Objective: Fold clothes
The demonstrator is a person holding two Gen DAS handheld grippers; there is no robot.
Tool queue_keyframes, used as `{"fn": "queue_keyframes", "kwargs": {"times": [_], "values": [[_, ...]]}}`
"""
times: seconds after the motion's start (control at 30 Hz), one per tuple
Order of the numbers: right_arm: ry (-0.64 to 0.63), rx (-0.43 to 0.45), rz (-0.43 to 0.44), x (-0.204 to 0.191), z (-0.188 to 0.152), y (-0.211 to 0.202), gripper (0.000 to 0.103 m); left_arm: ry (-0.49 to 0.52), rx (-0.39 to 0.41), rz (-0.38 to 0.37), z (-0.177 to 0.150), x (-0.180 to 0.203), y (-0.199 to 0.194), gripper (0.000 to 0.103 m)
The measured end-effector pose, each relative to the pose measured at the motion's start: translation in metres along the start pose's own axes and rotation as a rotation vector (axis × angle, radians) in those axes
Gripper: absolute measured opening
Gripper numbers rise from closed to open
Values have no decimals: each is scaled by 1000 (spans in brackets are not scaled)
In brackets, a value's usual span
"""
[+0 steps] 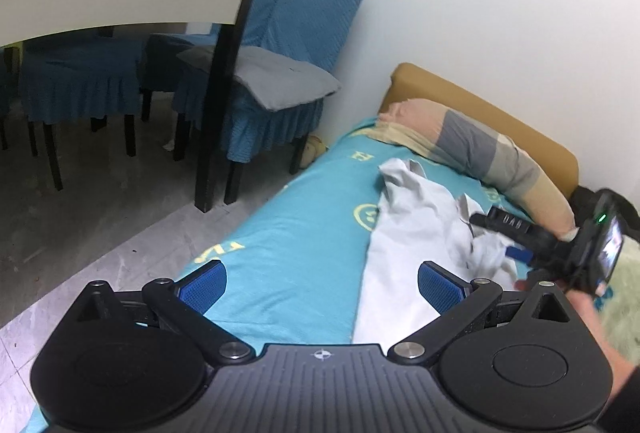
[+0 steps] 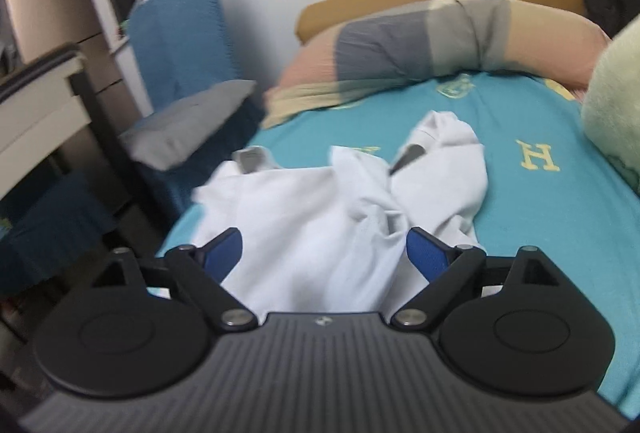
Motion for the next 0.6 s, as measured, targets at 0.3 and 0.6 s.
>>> {"fn": "queue_keyframes", "kwargs": {"times": [0.3,0.6], "values": [[1,71,51,-3,-4,-148,91,79,-29,-98,-12,39,-4,103],[24,69,38,31,-80,-289,91,103,-139,-166,-29,64,-40,103]]}}
Point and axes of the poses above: each gripper's, at about its wrist camera, not at the fingertips, and y roughly the way its jaws point, x to its right, z to its top, the point moved 9 cm from there along y, roughly the way its jaws point, and after that the axes turned 14 degrees about -z, right-handed, at the moved point
